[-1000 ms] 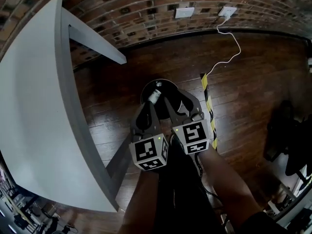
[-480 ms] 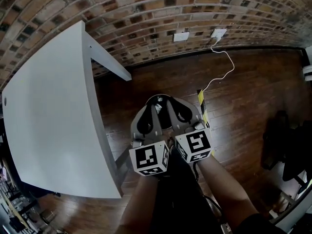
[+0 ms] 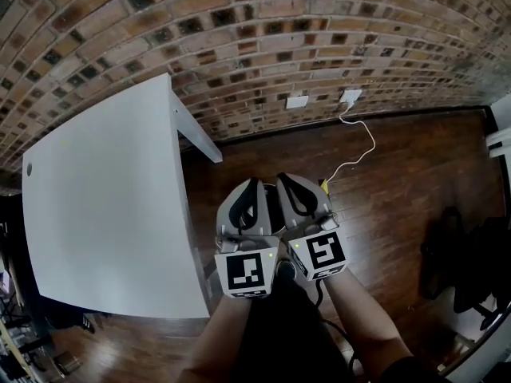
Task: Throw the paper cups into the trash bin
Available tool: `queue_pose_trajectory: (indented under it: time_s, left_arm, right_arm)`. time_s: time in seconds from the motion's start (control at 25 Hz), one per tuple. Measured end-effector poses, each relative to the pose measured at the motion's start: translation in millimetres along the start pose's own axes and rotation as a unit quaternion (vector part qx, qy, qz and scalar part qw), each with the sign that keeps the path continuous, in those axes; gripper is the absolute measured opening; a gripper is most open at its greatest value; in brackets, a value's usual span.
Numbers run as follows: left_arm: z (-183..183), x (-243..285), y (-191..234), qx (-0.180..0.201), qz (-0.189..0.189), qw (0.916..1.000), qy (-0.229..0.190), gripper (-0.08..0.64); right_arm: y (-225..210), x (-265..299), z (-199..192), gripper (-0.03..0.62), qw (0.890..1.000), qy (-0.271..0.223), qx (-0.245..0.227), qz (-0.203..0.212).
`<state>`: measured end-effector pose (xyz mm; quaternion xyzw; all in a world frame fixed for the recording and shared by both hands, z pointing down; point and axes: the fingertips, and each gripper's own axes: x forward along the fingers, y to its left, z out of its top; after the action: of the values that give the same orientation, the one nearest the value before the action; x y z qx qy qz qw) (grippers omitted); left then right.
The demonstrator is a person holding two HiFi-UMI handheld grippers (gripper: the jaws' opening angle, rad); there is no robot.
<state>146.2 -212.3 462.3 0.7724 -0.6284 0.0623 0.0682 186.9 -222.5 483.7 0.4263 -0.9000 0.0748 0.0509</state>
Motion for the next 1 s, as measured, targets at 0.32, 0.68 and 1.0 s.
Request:
queue_pose_trajectory:
  time_s: [0.32,0.68,1.0]
  left_arm:
    - [87.4,-15.0,11.4,0.002,-0.004,0.9987,-0.05,0.005]
    - [167.8,-68.7,8.1,0.015,-0.027,0.9943,-0.102,0.005]
    - [217.6,-96.1,6.1,0.031,-0.037,0.9921,-0.116,0.005]
  right_arm:
    - [20.6,-17.1,97.7,0.008,0.996,-0.07,-0.048,0.018]
    - [55.6,-59.0,204.1,0.008,0.986,-0.154,-0.055,0.03]
    - [85.7,-92.5,261.9,0.008,0.975,-0.19,-0.103,0.056]
